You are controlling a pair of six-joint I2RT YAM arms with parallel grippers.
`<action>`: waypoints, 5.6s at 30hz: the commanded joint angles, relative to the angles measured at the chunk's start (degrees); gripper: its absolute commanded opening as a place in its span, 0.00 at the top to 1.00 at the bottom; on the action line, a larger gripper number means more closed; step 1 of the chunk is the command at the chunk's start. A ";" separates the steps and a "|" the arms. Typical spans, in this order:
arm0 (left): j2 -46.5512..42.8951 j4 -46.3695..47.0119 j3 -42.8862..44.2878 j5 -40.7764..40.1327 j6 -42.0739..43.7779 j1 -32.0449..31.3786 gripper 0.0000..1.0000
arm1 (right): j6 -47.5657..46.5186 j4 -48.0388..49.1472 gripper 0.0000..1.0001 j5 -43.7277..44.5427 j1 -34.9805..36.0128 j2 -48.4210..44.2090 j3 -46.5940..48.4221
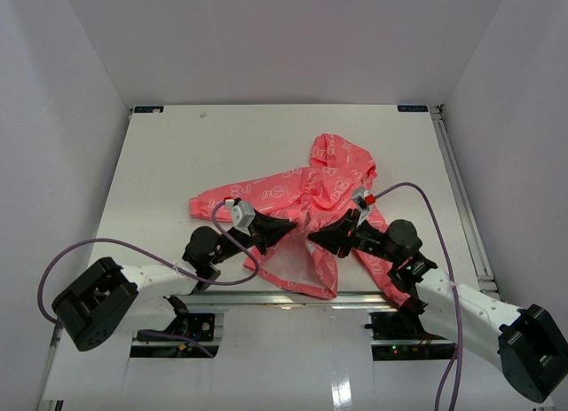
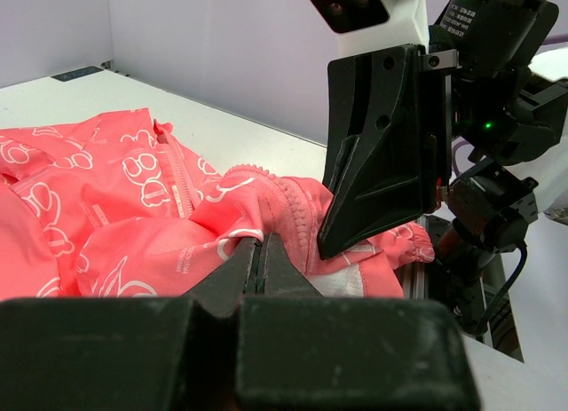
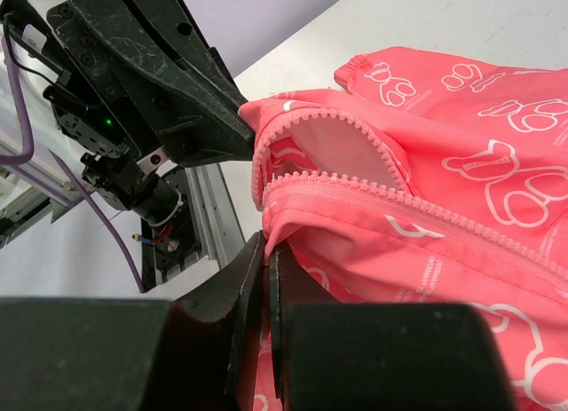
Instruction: Zip up the jacket
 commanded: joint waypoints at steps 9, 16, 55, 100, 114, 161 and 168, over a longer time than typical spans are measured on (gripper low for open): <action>-1.30 0.36 0.18 -2.34 2.12 -0.59 1.00 | 0.35 0.26 0.92 0.62 0.28 0.56 2.38; -1.10 0.05 0.20 -2.32 2.94 -1.00 1.00 | 0.64 0.43 0.92 1.04 0.55 0.21 2.27; 0.55 -0.60 0.13 -3.23 9.97 -3.44 1.00 | 3.77 -1.36 0.92 4.41 0.68 -1.86 1.48; 0.40 -12.33 4.27 0.67 17.29 -5.60 1.00 | -5.52 -15.33 0.92 8.77 0.64 -9.88 4.32; 0.80 -15.61 5.93 -3.36 16.80 -5.60 1.00 | -6.52 -14.50 0.92 7.34 0.72 -9.45 3.65; -1.38 -20.49 7.65 0.27 17.70 -6.47 0.78 | -5.33 -19.61 0.92 5.84 0.64 -9.09 8.75; -3.08 -18.14 6.30 1.39 14.79 -6.47 0.63 | -5.86 -18.09 0.92 5.06 0.70 -8.09 7.60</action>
